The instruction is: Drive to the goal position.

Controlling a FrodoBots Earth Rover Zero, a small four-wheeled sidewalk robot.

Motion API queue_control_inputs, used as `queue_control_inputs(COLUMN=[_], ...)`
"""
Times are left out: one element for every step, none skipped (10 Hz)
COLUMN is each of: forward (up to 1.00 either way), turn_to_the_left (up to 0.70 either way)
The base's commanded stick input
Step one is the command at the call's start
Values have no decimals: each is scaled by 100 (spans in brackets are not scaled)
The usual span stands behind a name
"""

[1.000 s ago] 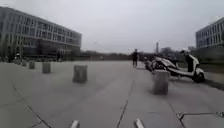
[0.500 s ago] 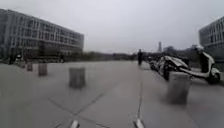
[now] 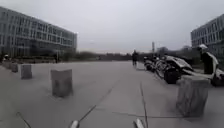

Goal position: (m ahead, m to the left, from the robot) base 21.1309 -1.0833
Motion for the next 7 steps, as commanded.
queue_control_inputs(forward=[100,100,100,100,100,100,100], turn_to_the_left=[2,2,2,2,-28,-38,-33])
